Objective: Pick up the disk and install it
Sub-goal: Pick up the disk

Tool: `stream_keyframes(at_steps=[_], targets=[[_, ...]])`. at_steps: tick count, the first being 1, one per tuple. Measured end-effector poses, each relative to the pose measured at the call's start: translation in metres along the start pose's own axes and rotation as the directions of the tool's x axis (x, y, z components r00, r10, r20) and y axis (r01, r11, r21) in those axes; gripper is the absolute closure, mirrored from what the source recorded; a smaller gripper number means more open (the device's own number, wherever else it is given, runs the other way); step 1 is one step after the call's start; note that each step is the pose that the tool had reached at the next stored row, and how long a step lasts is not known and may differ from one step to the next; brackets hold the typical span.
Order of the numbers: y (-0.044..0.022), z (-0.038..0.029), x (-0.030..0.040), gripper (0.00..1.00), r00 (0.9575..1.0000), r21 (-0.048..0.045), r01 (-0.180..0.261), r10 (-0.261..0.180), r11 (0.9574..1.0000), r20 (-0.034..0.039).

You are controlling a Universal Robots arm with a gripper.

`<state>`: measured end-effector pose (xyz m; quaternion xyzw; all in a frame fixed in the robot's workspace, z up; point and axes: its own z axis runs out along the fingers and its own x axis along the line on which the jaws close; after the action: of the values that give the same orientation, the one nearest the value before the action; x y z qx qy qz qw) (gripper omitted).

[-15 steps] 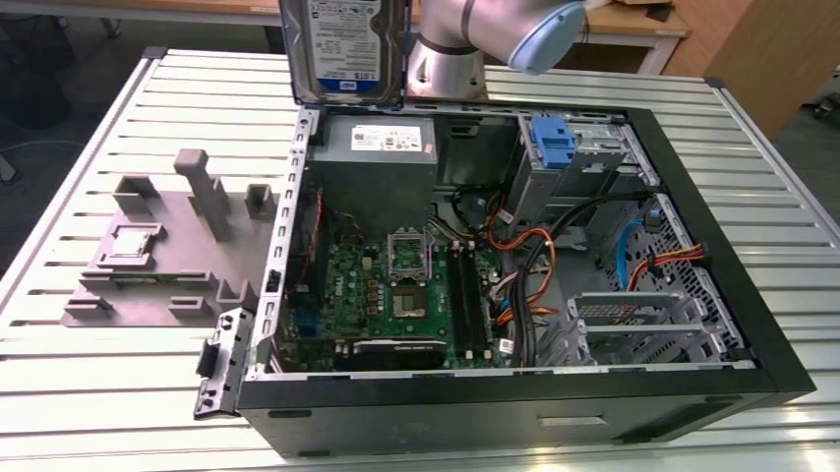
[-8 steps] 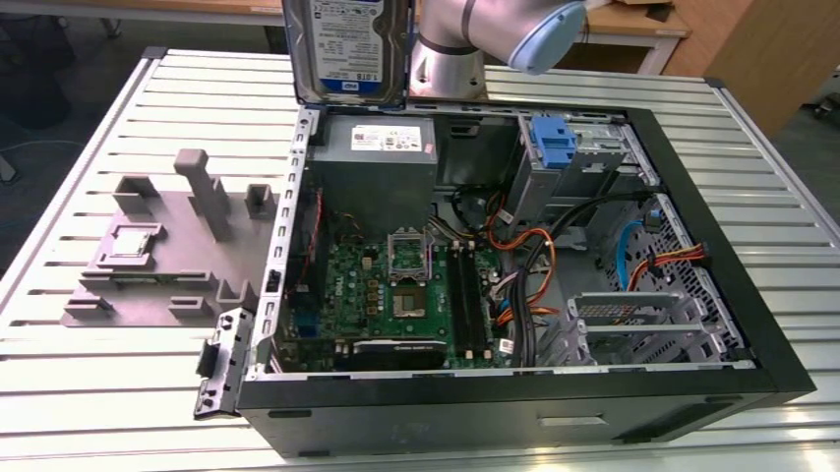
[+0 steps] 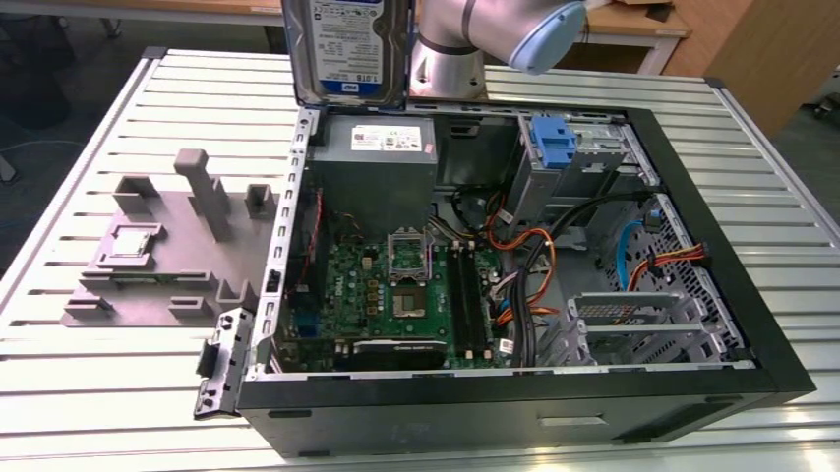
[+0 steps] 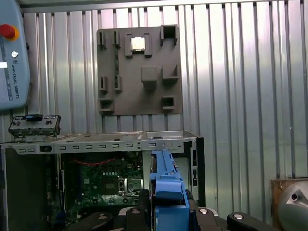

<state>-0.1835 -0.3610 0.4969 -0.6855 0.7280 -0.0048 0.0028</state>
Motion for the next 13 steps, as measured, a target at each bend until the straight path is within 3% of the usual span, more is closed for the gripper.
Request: stream_keyframes(at_steps=[13], targets=[[-0.0006,0.0001,0.0075,0.63,0.9999,0.0007,0.0,0.0,1.0,-0.0121]])
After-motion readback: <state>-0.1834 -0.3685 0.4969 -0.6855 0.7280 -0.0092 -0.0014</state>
